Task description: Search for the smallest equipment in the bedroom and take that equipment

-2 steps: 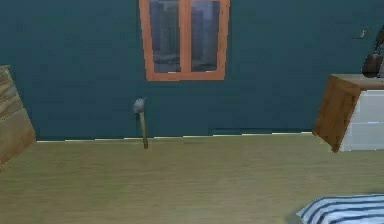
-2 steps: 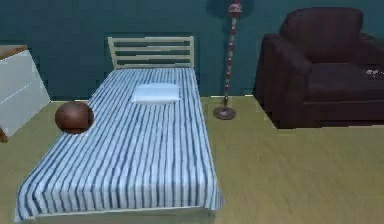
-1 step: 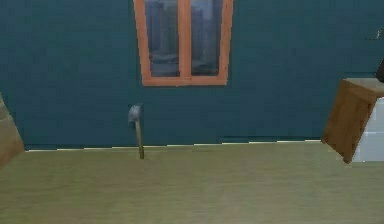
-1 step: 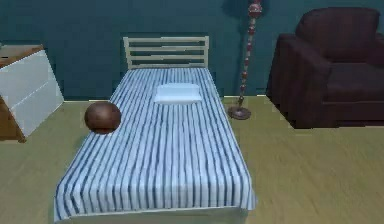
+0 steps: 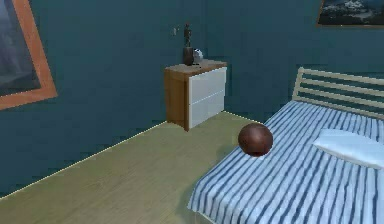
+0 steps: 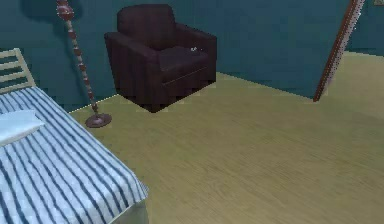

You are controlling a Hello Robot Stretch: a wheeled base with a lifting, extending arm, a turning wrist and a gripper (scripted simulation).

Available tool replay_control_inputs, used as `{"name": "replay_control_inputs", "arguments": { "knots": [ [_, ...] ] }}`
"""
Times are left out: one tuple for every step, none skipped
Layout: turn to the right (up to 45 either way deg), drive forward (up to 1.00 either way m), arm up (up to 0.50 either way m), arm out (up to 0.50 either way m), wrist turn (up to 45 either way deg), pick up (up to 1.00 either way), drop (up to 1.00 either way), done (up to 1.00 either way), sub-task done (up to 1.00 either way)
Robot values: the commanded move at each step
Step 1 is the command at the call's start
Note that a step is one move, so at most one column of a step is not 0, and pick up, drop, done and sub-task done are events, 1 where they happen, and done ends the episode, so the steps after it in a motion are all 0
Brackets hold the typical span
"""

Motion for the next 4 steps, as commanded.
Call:
{"name": "replay_control_inputs", "arguments": {
  "knots": [
    [6.0,0.00,0.00,0.00,0.0,0.00,0.00,0.00,0.00],
    [0.0,0.20,0.00,0.00,0.0,0.00,0.00,0.00,0.00],
    [-45.0,0.00,0.00,0.00,0.0,0.00,0.00,0.00,0.00],
    [-24.0,0.00,0.00,0.00,0.0,0.00,0.00,0.00,0.00]
  ]
}}
